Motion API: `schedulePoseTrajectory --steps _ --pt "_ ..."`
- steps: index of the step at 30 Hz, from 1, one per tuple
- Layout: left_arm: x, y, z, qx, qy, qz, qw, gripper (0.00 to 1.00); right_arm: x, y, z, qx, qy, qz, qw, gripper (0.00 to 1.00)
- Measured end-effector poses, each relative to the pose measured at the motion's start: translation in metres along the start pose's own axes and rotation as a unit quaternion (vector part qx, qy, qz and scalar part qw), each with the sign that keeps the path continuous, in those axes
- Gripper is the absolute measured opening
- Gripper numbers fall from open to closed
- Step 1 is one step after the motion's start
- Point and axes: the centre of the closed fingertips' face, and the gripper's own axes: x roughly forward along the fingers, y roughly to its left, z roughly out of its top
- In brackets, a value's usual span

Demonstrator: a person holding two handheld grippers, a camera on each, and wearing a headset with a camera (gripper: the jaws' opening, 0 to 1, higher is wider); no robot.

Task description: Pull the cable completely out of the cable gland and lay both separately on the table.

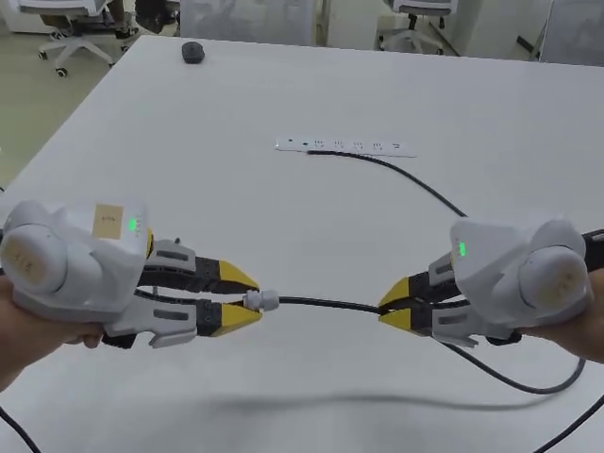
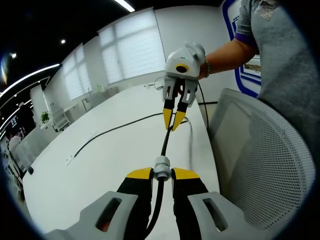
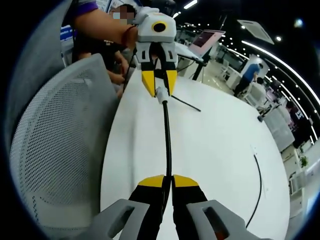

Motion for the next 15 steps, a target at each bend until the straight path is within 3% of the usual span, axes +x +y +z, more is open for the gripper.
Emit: schedulePoseTrajectory --steps 8,12,15 --pt "0.003 -0.002 0.001 -0.001 0.0 0.0 1.0 0.15 -0.002 -0.001 -0.002 0.01 0.001 -0.001 0.9999 0.0" --pt "0.008 0.0 -0.001 -0.006 0.011 0.003 0.9999 0.15 -0.003 -0.001 -0.003 0.02 0.002 -0.001 0.9998 0.0" --pt "0.012 -0.001 -0.004 -0.002 0.024 0.003 0.9997 0.15 -0.007 -0.004 0.016 0.036 -0.028 -0.008 0.9989 0.07"
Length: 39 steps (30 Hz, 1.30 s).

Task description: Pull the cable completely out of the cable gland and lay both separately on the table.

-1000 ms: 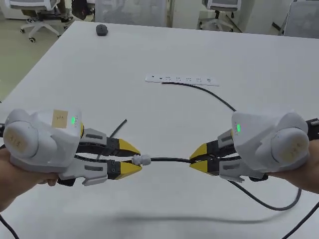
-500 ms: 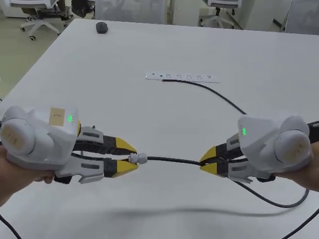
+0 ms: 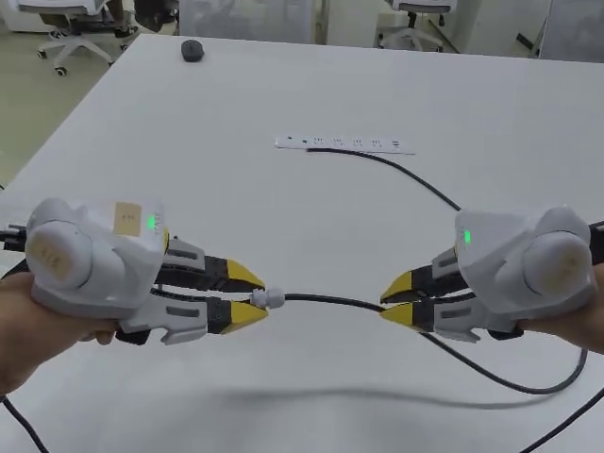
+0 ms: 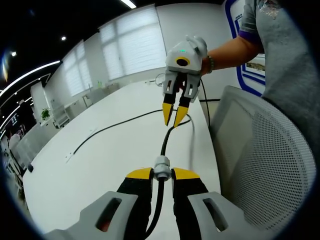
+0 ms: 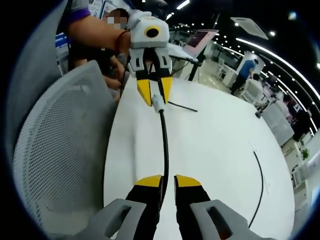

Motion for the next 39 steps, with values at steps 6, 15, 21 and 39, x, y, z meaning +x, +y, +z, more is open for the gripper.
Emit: schedulePoseTrajectory --steps 6,15,21,39 --pt "0.009 -0.007 0.005 0.008 0.003 -0.012 0.9999 0.15 0.006 0.006 0.051 -0.026 -0.043 0.004 0.9987 0.07" --pt "0.01 -0.008 0.013 0.015 -0.006 -0.015 0.9997 0.15 0.033 0.02 0.055 -0.076 -0.014 0.023 0.9968 0.05" --pt "0.01 -0.009 0.014 0.015 -0.011 -0.014 0.9997 0.15 0.035 0.018 0.057 -0.071 -0.016 0.026 0.997 0.03" --pt "0.009 -0.008 0.019 0.012 -0.023 -0.013 0.9996 0.15 0.034 0.017 0.053 -0.077 -0.016 0.027 0.9965 0.0"
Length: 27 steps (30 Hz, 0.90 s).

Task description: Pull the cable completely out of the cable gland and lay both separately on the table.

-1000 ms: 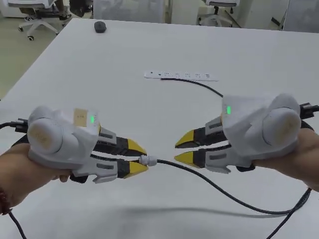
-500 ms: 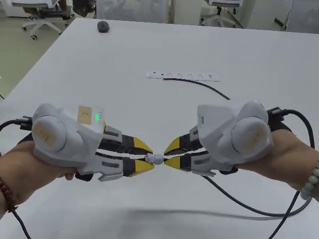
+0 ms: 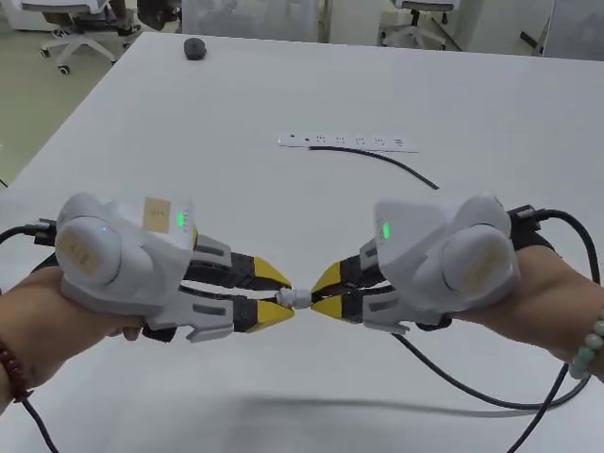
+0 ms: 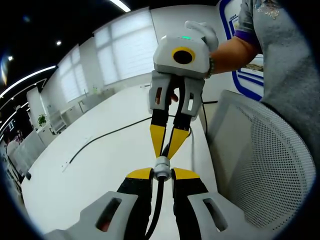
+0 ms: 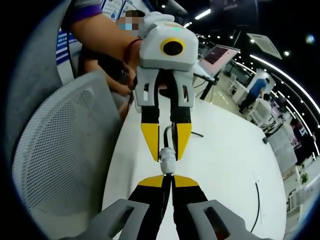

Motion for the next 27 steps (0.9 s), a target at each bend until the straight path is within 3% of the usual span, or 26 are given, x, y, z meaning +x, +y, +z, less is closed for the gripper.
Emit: schedulePoseTrajectory --steps 11,27 --pt "-0.01 0.007 -0.003 -0.005 -0.004 0.012 0.9999 0.15 -0.013 -0.007 -0.017 0.018 0.005 -0.012 0.9998 0.0" --pt "-0.023 0.014 -0.015 -0.014 0.006 0.024 0.9996 0.15 -0.035 -0.01 -0.056 0.056 0.025 -0.024 0.9978 0.0"
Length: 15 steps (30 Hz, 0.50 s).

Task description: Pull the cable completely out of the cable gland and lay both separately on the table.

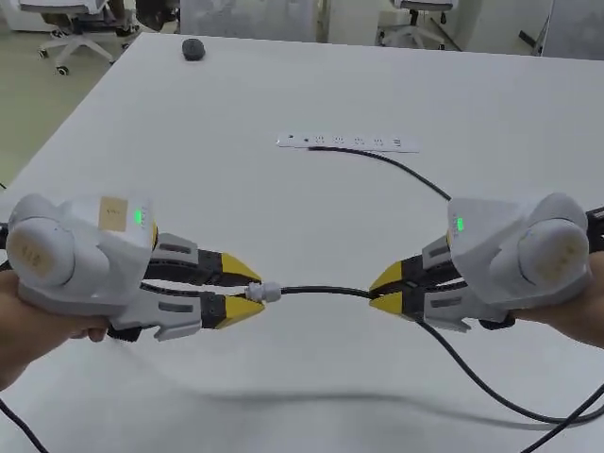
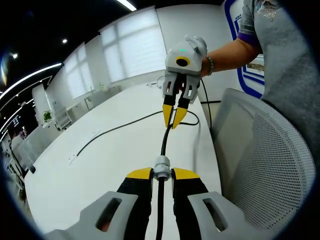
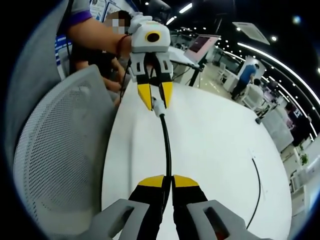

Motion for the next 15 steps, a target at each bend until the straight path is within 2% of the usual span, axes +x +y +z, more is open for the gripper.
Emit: schedulePoseTrajectory --steps 15 --pt "-0.0003 -0.0029 0.0003 -0.004 -0.003 -0.001 1.0 0.15 -0.0021 0.0034 -0.0043 0.008 -0.003 0.002 1.0 0.0"
